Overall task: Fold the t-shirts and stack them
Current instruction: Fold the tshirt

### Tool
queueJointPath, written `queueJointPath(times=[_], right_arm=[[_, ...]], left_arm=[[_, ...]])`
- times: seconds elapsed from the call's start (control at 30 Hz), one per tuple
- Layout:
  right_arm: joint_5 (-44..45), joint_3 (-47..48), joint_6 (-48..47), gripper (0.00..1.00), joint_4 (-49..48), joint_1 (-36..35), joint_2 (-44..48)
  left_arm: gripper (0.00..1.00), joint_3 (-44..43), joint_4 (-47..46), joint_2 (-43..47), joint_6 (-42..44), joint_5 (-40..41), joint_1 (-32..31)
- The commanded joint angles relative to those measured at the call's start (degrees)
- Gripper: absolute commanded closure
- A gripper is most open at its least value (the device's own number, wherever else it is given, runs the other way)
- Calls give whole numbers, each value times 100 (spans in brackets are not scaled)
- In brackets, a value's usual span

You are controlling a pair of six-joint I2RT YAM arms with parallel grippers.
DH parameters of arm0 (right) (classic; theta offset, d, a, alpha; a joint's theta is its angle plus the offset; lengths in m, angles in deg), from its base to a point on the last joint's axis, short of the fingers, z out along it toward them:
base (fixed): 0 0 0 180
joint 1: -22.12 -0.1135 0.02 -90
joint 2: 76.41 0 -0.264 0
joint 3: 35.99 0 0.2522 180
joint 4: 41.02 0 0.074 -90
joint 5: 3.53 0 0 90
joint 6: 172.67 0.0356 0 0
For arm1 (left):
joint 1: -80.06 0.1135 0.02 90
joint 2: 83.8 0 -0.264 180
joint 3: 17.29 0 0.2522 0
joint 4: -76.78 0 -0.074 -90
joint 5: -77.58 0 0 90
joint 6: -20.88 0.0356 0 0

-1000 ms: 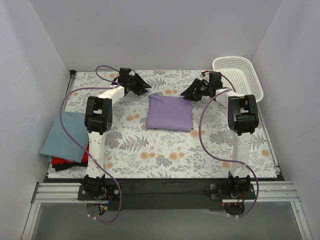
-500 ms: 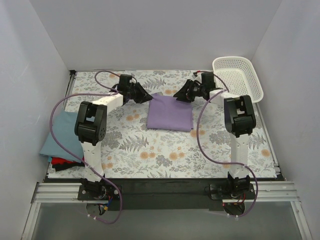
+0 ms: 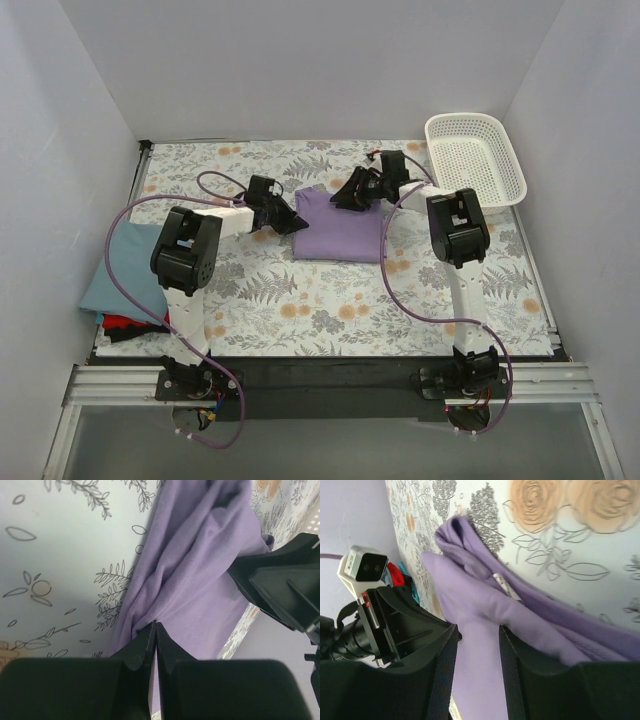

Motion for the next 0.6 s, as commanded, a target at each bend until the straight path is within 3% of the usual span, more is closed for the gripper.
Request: queueJointPath(times=[0.0,0.4,0.57], right_arm=[[94,343,219,55,-132,180,-182],[-556,888,308,54,-290,716,-482],[-495,898,-51,53,-133,708,-18]], left_arm=[[99,322,607,217,-42,575,9],[99,339,704,367,72,487,-26],[96,374,713,683,134,584,-149]])
